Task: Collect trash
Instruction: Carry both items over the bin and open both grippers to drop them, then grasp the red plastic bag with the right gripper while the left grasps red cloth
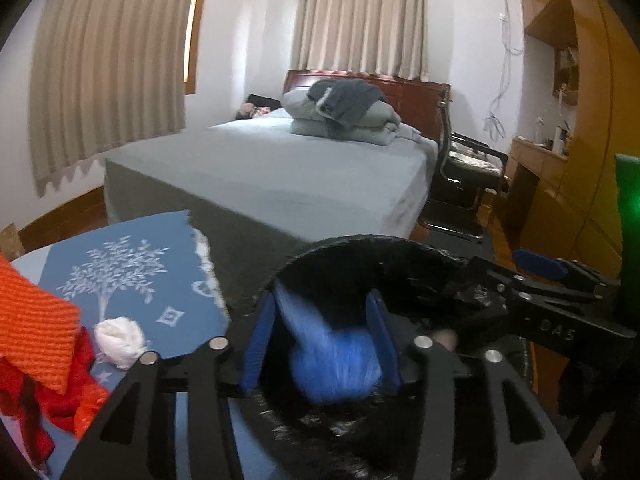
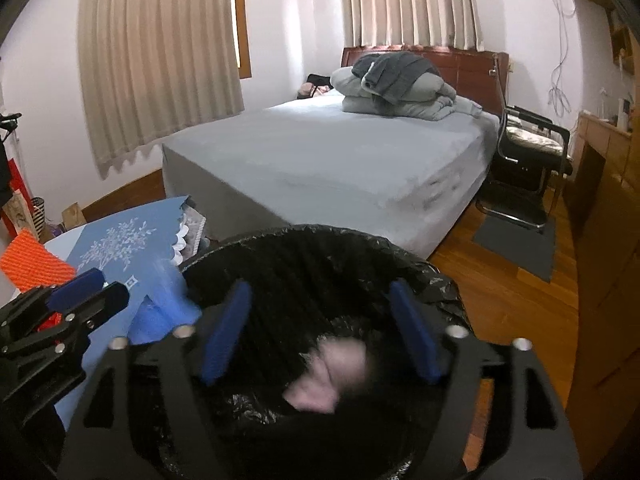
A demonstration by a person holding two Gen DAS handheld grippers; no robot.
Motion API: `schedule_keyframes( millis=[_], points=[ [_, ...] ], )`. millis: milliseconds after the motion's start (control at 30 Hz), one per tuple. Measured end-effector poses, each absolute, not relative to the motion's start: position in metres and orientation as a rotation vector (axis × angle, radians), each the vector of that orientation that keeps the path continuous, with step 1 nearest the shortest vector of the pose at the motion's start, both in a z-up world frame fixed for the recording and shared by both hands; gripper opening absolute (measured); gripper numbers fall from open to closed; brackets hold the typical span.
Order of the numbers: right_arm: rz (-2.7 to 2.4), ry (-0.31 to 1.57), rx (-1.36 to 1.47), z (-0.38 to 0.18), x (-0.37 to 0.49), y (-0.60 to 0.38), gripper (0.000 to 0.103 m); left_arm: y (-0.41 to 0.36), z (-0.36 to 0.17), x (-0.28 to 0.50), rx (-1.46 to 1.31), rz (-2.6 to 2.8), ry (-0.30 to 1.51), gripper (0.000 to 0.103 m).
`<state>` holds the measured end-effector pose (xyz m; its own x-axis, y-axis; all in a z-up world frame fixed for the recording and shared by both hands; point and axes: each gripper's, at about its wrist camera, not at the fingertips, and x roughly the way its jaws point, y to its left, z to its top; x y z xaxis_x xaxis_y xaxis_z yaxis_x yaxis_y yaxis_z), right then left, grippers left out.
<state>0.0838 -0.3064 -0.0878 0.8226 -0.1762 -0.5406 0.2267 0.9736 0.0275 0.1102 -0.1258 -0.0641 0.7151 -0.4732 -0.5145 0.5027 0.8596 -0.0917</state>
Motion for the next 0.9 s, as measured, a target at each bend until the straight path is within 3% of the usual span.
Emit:
schedule_keyframes(
  millis=[33,233,633,900],
  points=[
    [-0.212,0.559,0.089,-0.086,0.085,-0.305,0.089,-0.119,-0.063,0.11,0.057,-0.523,0.548,0.053],
    [-0.125,0.529,0.089,-0.077,0.091,-0.265,0.095,-0.063,-0.058,0.104,0.064,-0.362,0.519,0.067],
    [0.163,0.574,0.055,-0.087,0.12,-0.14,0.095,0.072,-0.07,0.085,0.05,-0.009,0.546,0.069],
    [0.262,0.629,0.008,-0.111,0.137,-0.073,0.095,0.118,-0.091,0.082,0.034,0.1,0.578,0.069]
  ],
)
